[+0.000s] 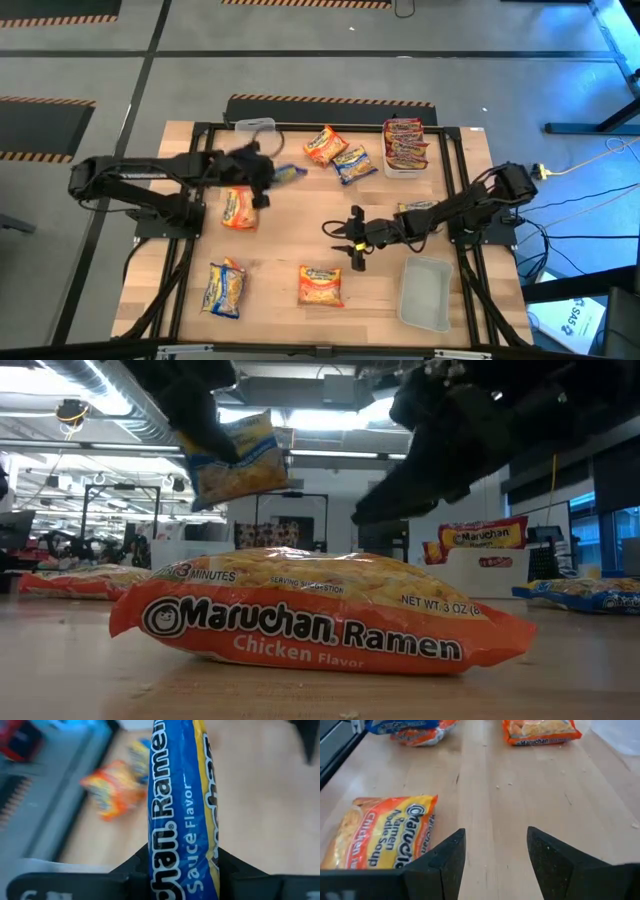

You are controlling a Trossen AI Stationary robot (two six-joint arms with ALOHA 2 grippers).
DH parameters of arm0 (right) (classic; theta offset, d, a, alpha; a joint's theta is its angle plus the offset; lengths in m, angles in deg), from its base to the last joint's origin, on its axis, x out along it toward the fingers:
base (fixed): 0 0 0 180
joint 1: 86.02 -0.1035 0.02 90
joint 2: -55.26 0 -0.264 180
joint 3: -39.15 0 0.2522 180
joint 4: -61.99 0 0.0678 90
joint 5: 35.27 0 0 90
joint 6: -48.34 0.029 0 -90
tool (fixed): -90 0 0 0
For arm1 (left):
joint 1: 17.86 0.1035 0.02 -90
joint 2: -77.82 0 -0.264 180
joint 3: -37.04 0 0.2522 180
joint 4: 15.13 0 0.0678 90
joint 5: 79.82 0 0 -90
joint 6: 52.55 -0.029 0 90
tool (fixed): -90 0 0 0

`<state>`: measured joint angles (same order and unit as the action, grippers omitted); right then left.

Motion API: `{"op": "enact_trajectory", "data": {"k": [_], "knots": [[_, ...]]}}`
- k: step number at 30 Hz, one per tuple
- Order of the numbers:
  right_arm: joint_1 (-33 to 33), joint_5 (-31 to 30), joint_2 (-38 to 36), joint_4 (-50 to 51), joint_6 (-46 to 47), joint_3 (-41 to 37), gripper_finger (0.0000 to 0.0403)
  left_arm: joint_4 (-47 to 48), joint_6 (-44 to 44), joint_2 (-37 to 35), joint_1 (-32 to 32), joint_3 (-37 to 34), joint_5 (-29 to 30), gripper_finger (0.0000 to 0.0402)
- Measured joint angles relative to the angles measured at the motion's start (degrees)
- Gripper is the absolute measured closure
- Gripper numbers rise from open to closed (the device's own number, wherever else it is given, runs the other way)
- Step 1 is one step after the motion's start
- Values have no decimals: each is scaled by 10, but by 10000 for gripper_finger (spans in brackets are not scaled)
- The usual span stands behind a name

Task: Sort Maruchan noodles
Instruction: Put the center left blue noodle pack into the transparent bin

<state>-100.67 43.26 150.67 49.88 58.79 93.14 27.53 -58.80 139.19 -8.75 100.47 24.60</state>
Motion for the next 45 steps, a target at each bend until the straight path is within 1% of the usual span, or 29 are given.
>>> {"op": "enact_trajectory", "data": {"k": [2,4,6,8,10,14,17,18,22,25,29,33,38,40,45], "knots": [[0,-1,14,-22,10,1,207,15,-40,-18,37,0,6,307],[0,-6,23,-23,14,1,207,30,-79,-26,80,3,14,307],[0,-10,34,-43,18,1,207,50,-118,-26,128,10,14,307],[0,-10,38,-43,28,0,207,67,-156,-23,175,18,13,307],[0,-10,46,-49,33,1,207,57,-197,-14,218,23,6,307],[0,-14,49,-47,43,1,207,52,-263,18,299,31,-58,307],[0,-23,49,-47,43,1,207,42,-311,45,347,32,-116,307],[0,-25,49,-51,44,1,207,43,-324,55,361,32,-126,307],[0,-25,49,-52,57,1,207,14,-334,96,408,32,-166,307],[0,-25,49,-53,58,1,207,-14,-339,124,436,32,-189,307],[0,-25,49,-53,60,1,207,-25,-361,154,458,32,-184,307],[0,-25,49,-53,64,1,207,-23,-377,168,477,32,-185,307],[0,-26,49,-54,64,1,207,-31,-379,185,481,32,-182,307],[0,-32,49,-54,64,1,207,-30,-379,198,480,32,-167,307],[0,-34,49,-55,65,1,207,-32,-380,225,460,32,-106,307]]}}
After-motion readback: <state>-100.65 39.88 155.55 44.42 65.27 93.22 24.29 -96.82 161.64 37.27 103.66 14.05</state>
